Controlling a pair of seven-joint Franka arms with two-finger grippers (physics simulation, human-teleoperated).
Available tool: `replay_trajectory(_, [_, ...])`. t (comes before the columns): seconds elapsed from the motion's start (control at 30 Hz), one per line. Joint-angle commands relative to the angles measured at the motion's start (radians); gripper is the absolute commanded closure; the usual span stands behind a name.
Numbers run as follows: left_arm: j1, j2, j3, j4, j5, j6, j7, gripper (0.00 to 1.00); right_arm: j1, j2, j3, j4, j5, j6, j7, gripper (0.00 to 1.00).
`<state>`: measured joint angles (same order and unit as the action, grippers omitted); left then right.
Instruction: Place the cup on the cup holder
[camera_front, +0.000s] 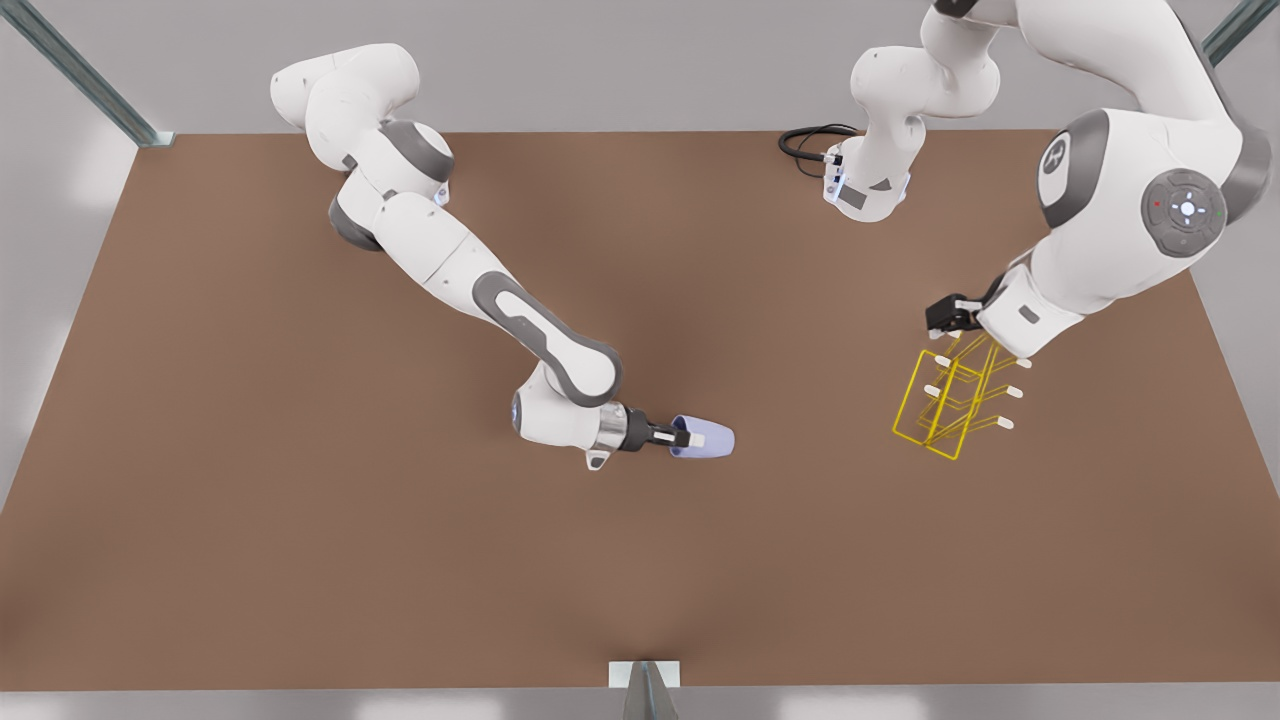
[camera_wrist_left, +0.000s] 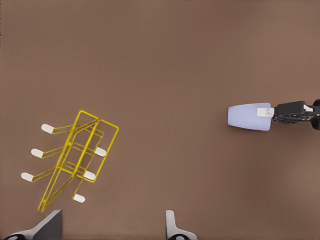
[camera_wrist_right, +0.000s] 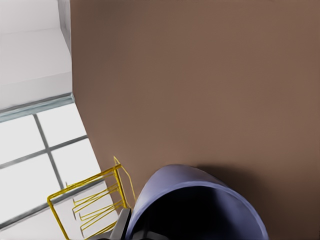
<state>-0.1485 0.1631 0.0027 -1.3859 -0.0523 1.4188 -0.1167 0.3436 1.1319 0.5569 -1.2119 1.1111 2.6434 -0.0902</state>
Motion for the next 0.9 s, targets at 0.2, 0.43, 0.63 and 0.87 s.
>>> replay_trajectory(0.2, [-0.002,0.006,0.005,-0.001,0.006,-0.017,-0.026,0.00,-0.002,-0.001,0.000,-0.001,0.004,0.015,-0.054,0.74])
replay_trajectory(0.43, [-0.002,0.006,0.005,-0.002,0.006,-0.017,-0.026,0.00,-0.005,-0.007,0.000,-0.008,-0.002,0.030,-0.060,0.11])
replay_trajectory(0.63, [-0.002,-0.001,0.005,-0.008,0.006,-0.018,-0.027,0.00,-0.020,-0.020,-0.003,-0.049,-0.007,0.029,-0.117,0.10])
replay_trajectory(0.87, [-0.003,-0.007,-0.001,-0.059,0.000,-0.012,-0.205,0.00,-0.109,-0.165,-0.080,-0.262,-0.010,-0.129,-0.246,0.10])
